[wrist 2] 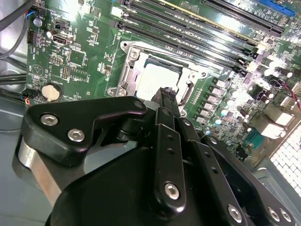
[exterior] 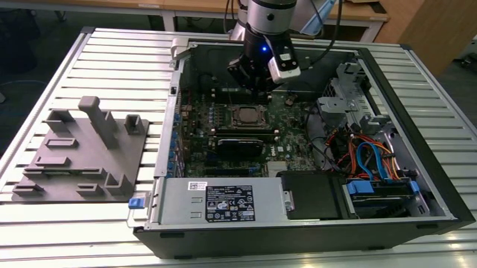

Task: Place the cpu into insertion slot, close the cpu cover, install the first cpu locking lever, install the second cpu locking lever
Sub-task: 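Install the first cpu locking lever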

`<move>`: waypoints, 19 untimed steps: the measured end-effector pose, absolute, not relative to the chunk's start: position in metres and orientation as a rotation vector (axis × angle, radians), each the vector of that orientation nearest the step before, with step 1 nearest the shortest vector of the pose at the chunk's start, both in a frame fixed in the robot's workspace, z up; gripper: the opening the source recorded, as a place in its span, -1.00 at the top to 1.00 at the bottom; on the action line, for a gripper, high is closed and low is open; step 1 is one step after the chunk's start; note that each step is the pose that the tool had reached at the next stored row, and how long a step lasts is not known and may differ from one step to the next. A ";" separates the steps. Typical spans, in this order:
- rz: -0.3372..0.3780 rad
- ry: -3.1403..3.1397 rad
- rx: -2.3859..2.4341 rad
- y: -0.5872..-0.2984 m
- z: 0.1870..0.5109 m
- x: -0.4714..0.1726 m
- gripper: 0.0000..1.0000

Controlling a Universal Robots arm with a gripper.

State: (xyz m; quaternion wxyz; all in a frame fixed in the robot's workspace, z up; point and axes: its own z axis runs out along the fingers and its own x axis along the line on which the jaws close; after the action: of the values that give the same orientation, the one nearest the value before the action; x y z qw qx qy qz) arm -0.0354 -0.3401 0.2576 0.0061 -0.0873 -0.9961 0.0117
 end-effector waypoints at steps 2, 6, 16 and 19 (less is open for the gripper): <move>0.037 -3.118 -0.267 -0.340 0.258 -0.035 0.79; 0.037 -3.119 -0.254 -0.340 0.258 -0.035 0.79; 0.037 -3.122 -0.218 -0.340 0.258 -0.035 0.79; 0.037 -3.123 -0.208 -0.340 0.258 -0.035 0.79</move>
State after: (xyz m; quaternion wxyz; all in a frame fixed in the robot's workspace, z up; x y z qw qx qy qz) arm -0.0354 -0.3401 0.2576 0.0059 -0.0666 -0.9977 0.0119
